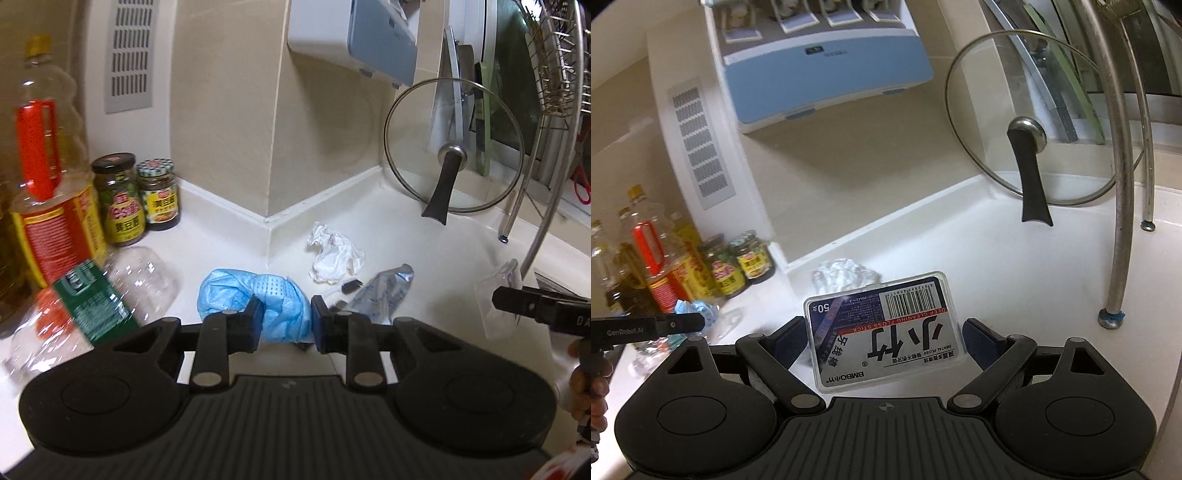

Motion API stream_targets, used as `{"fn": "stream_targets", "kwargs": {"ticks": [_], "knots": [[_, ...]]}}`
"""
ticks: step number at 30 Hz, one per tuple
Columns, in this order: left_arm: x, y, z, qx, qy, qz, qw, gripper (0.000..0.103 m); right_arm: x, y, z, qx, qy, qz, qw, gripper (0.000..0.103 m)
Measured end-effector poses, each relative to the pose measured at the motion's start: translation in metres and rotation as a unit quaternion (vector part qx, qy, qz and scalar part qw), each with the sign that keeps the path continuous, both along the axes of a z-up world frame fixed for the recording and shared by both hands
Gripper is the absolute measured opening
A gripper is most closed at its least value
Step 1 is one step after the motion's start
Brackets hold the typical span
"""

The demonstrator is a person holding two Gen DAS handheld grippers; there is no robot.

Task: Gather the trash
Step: 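Carry the blue gloves and plastic box down over the wastebasket with both tools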

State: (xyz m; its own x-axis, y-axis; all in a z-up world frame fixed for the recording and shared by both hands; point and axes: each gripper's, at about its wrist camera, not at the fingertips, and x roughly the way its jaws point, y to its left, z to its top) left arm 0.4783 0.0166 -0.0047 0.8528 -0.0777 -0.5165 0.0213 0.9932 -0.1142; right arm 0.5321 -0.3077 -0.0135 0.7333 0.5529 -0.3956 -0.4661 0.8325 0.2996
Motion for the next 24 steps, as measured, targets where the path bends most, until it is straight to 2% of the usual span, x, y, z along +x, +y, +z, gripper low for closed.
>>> {"fn": "stream_targets", "kwargs": {"ticks": [12,24], "knots": [[-0.106,-0.032,0.014,-0.031,0.003,0.012,0.9994,0.024,-0.077,-0.015,0.015,0.009,-0.001,0.068,0.998,0.090],[-0.201,-0.071,-0.005,-0.047,0.035,0.042,0.9974,0.024,-0.157,-0.024,0.002,0.002,0.032,0.148,0.989,0.090]]}}
